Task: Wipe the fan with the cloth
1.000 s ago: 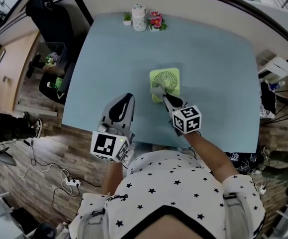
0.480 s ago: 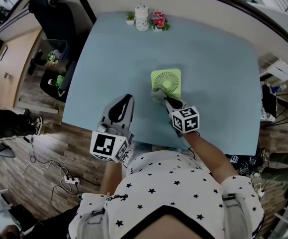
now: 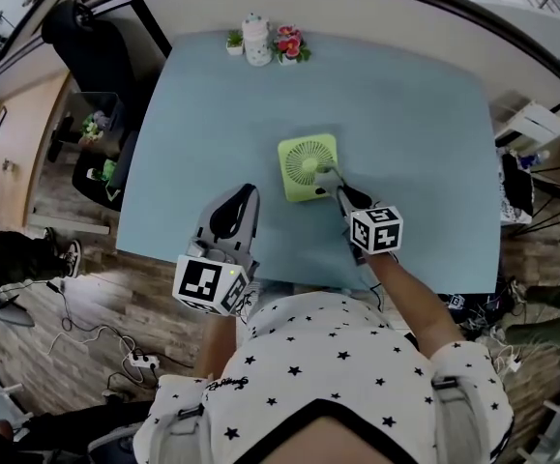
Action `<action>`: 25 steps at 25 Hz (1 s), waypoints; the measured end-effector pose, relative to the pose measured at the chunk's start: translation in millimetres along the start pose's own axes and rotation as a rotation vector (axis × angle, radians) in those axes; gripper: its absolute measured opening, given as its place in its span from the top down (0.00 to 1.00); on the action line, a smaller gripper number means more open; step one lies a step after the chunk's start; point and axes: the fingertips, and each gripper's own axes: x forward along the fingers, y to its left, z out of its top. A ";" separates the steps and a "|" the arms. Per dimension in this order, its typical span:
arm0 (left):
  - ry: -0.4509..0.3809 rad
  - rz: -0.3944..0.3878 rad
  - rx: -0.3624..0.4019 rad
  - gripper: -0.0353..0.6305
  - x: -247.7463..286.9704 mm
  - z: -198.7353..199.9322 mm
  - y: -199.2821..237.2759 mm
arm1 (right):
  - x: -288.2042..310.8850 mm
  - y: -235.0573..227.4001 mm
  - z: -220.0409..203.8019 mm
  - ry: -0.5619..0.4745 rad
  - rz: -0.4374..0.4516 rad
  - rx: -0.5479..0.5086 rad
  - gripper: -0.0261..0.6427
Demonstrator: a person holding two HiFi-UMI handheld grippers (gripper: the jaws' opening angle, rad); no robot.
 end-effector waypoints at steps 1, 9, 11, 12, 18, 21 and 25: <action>0.000 -0.002 0.000 0.89 0.2 -0.1 -1.1 | -0.5 -0.3 -2.3 0.003 -0.002 0.004 0.93; -0.001 -0.006 0.005 0.89 2.1 0.0 -5.7 | -0.8 -0.9 -0.3 -0.005 0.001 0.007 0.93; 0.002 -0.005 0.012 0.89 1.1 -0.7 -5.9 | -2.0 -1.6 0.0 -0.007 0.000 0.009 0.93; 0.003 -0.003 0.015 0.89 0.2 -1.2 -5.5 | -3.0 -1.4 1.2 -0.013 0.001 0.014 0.93; 0.007 -0.001 0.018 0.89 -1.8 -2.1 -3.5 | -24.9 1.0 46.3 -0.154 0.024 0.071 0.93; 0.005 -0.017 0.024 0.89 1.6 -1.3 -6.0 | -42.2 4.1 78.1 -0.246 0.040 0.079 0.93; 0.008 -0.043 0.025 0.89 6.2 -2.0 -9.3 | -69.6 13.9 112.7 -0.358 0.054 0.064 0.93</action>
